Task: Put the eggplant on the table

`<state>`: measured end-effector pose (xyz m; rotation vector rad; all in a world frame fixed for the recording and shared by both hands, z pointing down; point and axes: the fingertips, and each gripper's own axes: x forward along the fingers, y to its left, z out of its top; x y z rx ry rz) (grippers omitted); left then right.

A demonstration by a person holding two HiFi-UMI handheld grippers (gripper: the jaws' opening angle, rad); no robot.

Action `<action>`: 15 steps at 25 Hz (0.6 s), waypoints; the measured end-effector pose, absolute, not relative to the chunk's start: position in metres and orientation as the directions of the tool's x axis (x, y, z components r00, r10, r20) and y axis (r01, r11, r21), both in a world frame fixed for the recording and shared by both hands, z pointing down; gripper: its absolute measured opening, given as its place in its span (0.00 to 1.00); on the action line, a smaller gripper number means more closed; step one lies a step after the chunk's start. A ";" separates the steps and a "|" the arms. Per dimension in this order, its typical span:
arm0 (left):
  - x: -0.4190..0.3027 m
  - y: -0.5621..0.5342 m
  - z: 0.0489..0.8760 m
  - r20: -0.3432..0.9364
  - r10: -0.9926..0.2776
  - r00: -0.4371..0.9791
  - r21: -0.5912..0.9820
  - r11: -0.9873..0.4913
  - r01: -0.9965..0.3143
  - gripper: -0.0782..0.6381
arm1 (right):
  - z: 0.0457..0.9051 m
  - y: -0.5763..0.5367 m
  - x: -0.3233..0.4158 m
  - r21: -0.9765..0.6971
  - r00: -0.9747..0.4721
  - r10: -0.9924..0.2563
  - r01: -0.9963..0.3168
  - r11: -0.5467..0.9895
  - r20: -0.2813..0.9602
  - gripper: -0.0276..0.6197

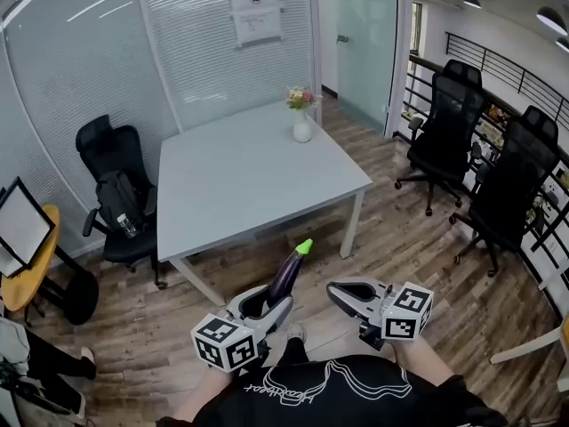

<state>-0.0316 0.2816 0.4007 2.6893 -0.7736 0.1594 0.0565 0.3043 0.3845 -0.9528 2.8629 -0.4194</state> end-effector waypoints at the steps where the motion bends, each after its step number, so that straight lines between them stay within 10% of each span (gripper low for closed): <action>1: -0.032 0.279 0.403 0.198 -0.496 0.845 0.292 -0.793 -0.534 0.40 | 0.386 0.301 0.057 -0.292 -0.797 -0.604 -0.577 0.763 -0.003 0.06; 15: -0.031 0.211 0.409 0.206 -0.492 0.846 0.296 -0.793 -0.533 0.40 | 0.396 0.233 0.061 -0.317 -0.787 -0.617 -0.583 0.748 -0.006 0.06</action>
